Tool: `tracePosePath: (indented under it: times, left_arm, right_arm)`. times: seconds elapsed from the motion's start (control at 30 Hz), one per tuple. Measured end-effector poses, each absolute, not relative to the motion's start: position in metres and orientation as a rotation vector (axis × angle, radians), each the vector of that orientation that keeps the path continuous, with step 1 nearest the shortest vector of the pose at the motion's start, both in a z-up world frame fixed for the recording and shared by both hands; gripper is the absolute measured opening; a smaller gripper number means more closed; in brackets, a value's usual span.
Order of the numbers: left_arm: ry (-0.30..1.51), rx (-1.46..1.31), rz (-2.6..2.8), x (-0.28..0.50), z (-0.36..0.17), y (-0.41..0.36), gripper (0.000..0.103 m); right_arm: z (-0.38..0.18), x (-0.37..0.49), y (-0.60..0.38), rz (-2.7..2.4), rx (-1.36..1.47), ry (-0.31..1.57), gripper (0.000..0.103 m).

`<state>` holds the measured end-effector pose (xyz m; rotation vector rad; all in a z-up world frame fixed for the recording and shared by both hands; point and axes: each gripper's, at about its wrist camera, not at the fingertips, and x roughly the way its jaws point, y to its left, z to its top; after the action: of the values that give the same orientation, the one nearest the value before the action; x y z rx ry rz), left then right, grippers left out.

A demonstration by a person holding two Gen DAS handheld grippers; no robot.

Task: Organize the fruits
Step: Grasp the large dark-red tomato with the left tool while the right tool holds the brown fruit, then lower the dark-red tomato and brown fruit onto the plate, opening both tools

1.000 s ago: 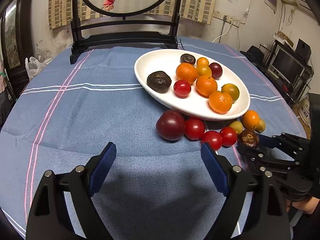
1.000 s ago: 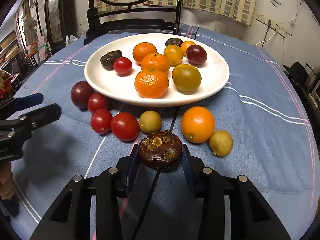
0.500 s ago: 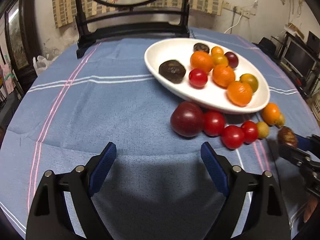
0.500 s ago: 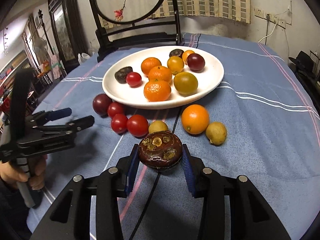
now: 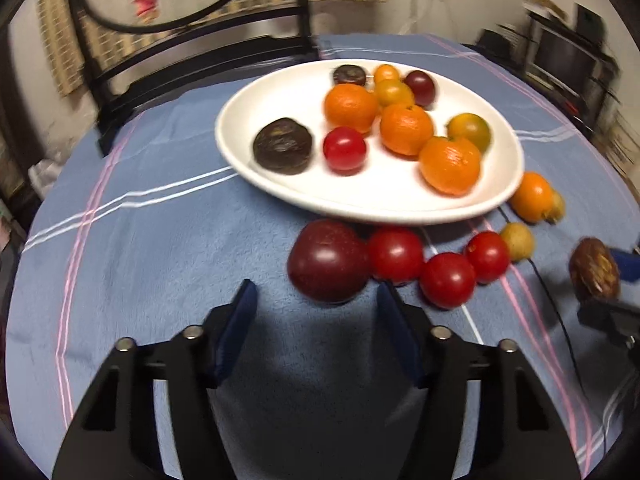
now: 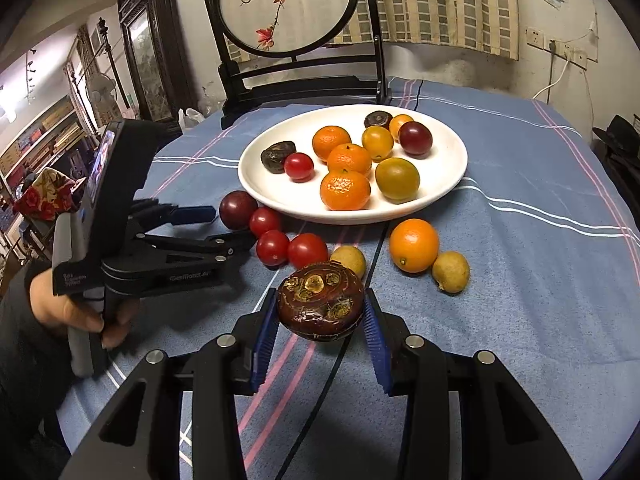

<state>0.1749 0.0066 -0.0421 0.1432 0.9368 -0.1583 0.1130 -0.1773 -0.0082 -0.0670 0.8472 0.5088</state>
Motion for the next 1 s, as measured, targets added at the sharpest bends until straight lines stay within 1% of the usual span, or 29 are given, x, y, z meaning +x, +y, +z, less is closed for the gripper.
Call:
tracePosePath:
  times: [0.03,0.17,0.6,0.63,0.67,0.9,1.0]
  left_arm:
    - [0.941,0.144,-0.196,0.175,-0.042,0.007,0.049]
    - [0.937,0.173,-0.184,0.179,-0.041,0.009,0.048]
    - [0.917,0.124,-0.169,0.196,-0.041,0.012,0.049]
    - [0.918,0.114,-0.176,0.197,-0.041,0.013,0.046]
    - [0.92,0.095,-0.197,0.196,-0.041,0.014,0.039]
    - [0.905,0.009,-0.184,0.179,-0.028,0.031,0.038]
    - [0.881,0.026,-0.181,0.166,-0.017,0.036,0.038]
  right_arm:
    - [-0.009,0.113,-0.177,0.508,-0.067,0.849,0.042]
    - [-0.01,0.115,-0.178,0.504,-0.062,0.857,0.042]
    - [-0.011,0.112,-0.175,0.516,-0.071,0.862,0.042]
    - [-0.011,0.113,-0.175,0.513,-0.07,0.863,0.042]
    - [-0.012,0.113,-0.176,0.511,-0.068,0.865,0.042]
    - [-0.011,0.117,-0.181,0.499,-0.038,0.86,0.042]
    - [-0.008,0.117,-0.184,0.5,-0.02,0.844,0.042]
